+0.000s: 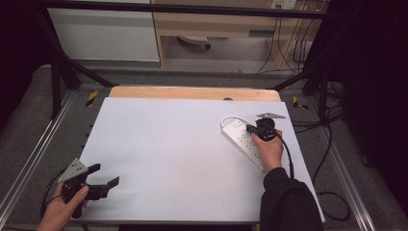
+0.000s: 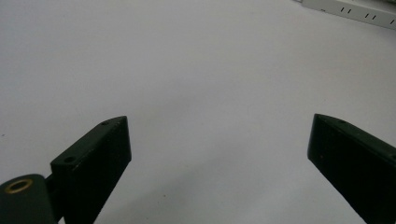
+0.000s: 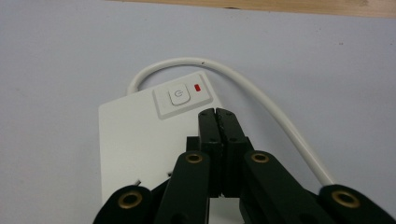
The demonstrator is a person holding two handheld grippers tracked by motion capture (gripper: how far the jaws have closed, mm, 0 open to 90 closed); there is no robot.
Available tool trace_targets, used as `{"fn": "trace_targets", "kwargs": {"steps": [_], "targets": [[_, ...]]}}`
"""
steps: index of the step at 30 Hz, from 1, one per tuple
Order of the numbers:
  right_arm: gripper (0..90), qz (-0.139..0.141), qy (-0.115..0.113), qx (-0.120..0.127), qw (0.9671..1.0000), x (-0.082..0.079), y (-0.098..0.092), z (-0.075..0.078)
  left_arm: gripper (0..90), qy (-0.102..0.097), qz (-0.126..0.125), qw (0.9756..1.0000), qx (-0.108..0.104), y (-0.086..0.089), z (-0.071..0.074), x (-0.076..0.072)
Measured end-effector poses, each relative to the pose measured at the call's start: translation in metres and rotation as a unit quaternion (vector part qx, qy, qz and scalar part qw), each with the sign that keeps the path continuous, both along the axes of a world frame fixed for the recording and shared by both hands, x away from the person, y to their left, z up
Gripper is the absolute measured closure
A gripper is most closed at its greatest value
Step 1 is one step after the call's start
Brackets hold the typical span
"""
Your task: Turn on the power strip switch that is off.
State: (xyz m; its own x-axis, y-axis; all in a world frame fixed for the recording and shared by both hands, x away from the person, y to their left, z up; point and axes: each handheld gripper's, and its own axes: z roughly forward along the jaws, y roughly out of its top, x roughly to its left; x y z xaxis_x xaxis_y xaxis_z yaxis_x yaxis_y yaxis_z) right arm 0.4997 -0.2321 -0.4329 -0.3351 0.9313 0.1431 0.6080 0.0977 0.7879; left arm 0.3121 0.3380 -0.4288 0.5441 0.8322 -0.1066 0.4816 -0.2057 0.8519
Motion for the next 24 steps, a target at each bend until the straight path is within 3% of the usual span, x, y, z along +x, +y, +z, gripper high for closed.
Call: {"fn": "trace_targets", "kwargs": {"steps": [24], "targets": [[90.0,-0.003,0.002,-0.001,1.0000,0.0016,0.0013,-0.0027,6.3,0.001,-0.001,1.0000,0.000,-0.0005,0.0000,0.0000]]}}
